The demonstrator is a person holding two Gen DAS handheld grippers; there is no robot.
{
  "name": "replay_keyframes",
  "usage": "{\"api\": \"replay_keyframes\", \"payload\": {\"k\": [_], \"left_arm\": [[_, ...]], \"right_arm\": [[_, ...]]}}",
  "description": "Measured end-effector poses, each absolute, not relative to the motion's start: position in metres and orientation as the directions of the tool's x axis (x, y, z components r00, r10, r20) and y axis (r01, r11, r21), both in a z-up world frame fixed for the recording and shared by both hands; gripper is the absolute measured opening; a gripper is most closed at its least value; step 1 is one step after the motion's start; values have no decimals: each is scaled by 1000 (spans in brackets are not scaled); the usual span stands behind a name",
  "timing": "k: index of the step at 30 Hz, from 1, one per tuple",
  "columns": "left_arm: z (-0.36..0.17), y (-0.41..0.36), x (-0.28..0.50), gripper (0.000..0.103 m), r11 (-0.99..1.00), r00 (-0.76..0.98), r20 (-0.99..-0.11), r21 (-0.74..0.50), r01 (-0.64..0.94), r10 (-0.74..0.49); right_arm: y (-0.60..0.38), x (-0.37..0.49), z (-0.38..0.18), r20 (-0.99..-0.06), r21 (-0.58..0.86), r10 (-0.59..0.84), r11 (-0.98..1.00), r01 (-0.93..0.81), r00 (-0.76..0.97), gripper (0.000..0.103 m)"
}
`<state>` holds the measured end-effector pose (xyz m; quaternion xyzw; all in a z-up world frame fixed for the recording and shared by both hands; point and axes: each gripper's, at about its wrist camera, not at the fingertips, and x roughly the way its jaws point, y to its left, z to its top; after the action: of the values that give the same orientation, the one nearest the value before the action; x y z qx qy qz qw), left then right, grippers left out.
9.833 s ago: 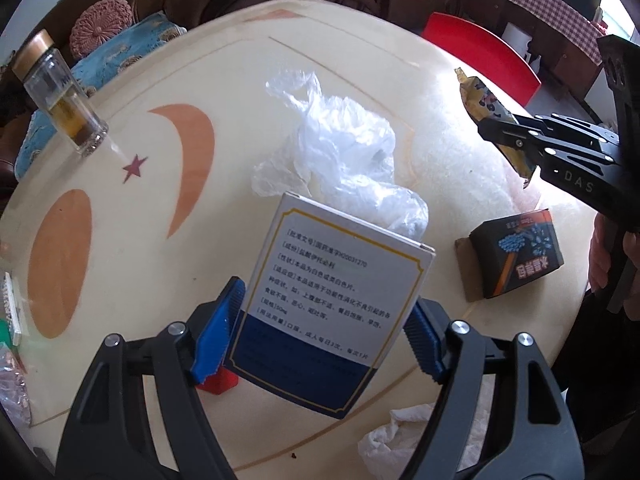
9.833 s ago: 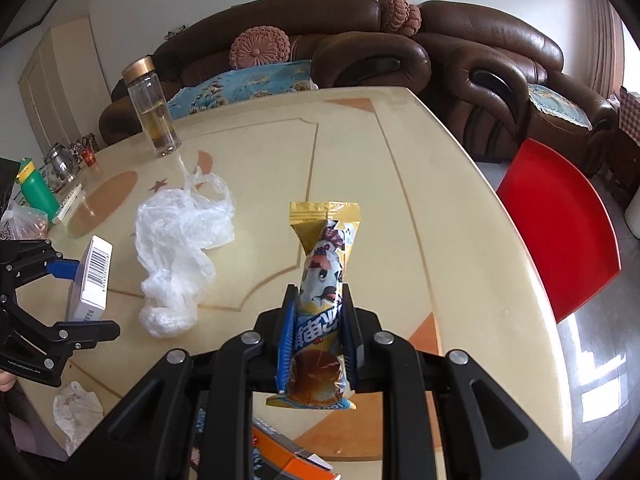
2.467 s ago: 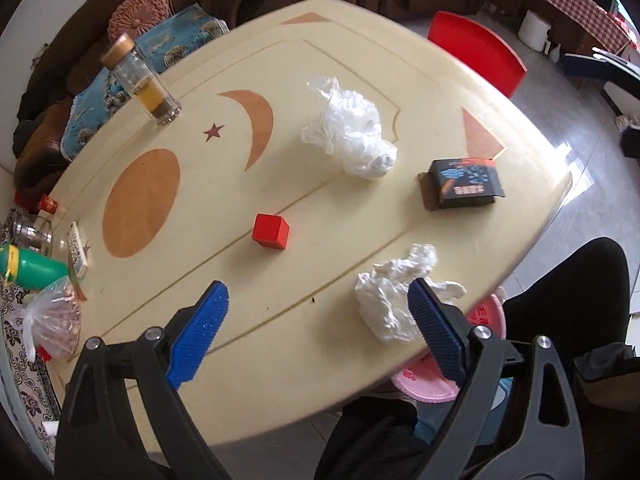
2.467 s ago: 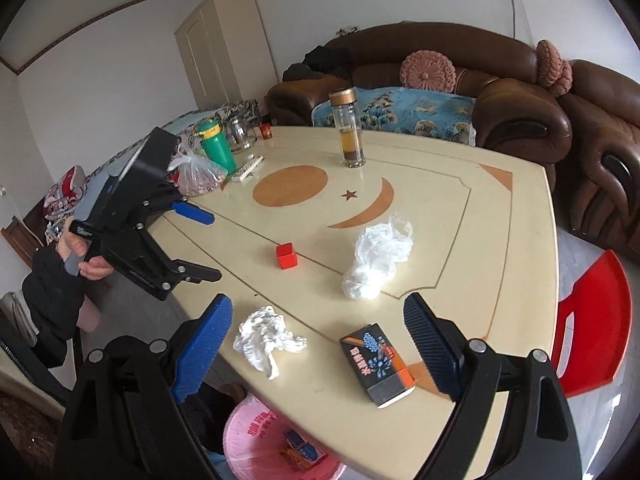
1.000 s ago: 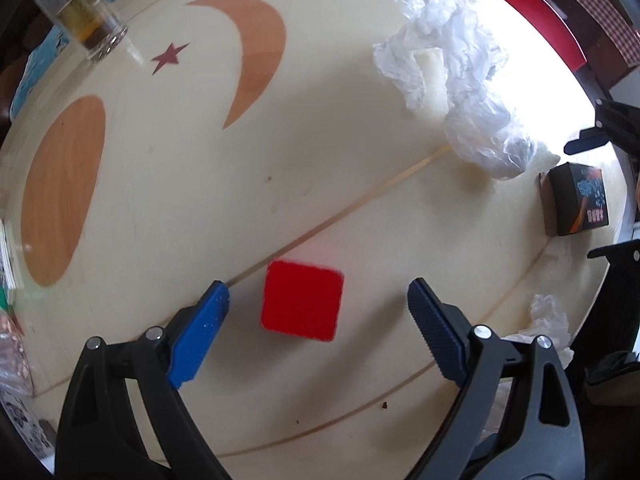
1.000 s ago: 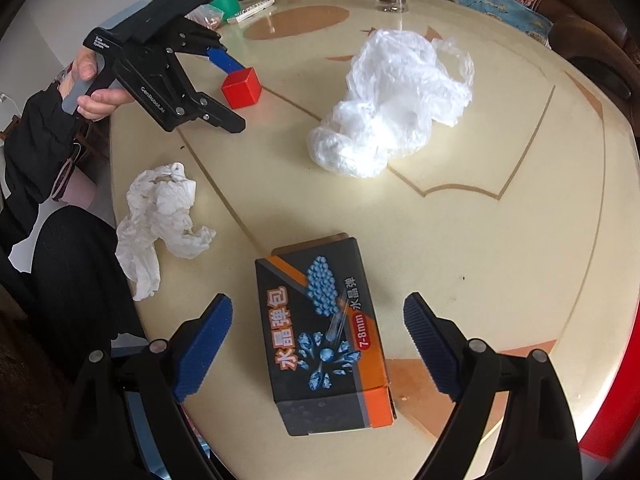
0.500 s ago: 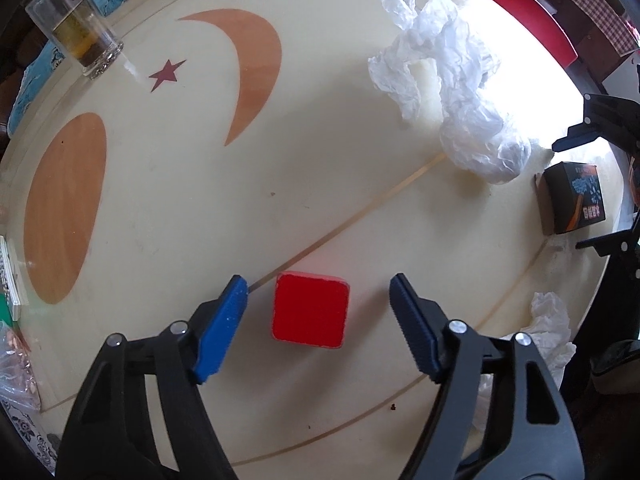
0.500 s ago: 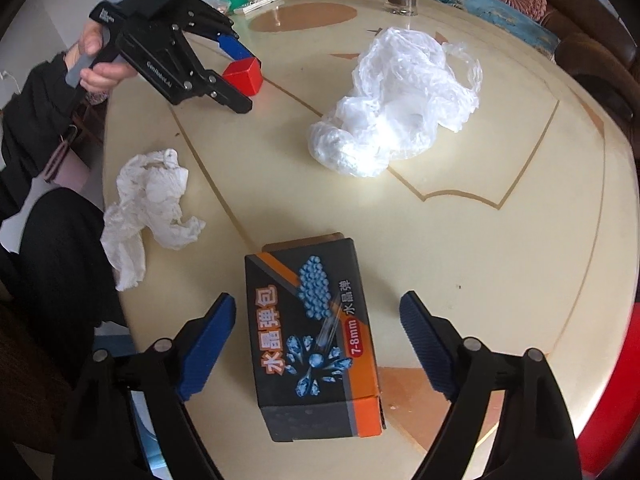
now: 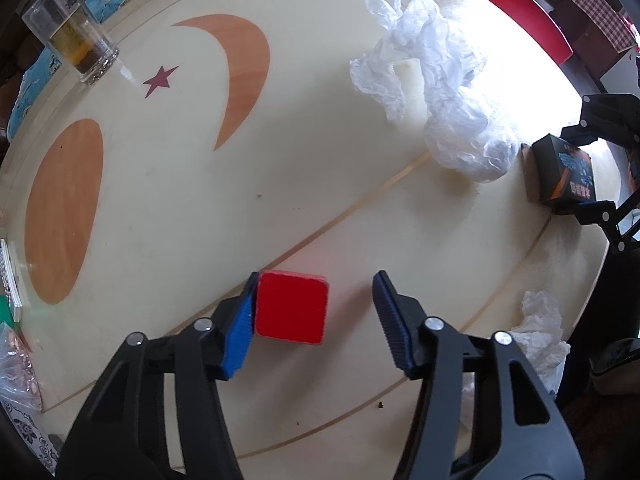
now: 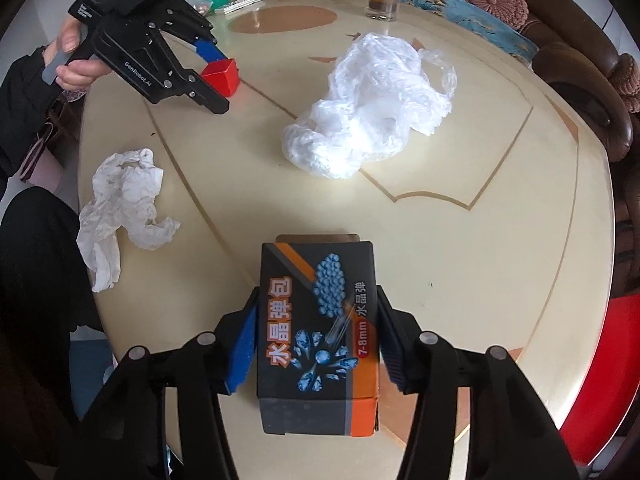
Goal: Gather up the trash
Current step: 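Close the left tool on the red cube while the right tool grasps the black-and-orange box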
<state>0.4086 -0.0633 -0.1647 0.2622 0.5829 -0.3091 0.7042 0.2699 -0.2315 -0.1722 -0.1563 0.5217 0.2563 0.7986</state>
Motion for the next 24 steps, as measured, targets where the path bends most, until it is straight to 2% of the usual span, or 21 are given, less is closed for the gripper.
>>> {"api": "replay_keyframes", "payload": {"k": [4,6,15,24], "left_arm": [[-162,-61,408,34,684,131,-983,8,729,-128],[-163,-62,409,30,692,127,-984,4,722,-126],[-161,-60,404,30,715,171,-981,52,698,-96],[-121,-44,381,30,753,241,-961,61,655,-132]], "right_arm": [[-237,272,-171,-906,26,247,844,-535,344,52],[-239,271,-171,-902,22,241,855,-518,359,52],[-244,271,-160,-874,5,195,919,-393,445,52],[-237,258,-128,-837,-59,119,951,-304,534,52]]}}
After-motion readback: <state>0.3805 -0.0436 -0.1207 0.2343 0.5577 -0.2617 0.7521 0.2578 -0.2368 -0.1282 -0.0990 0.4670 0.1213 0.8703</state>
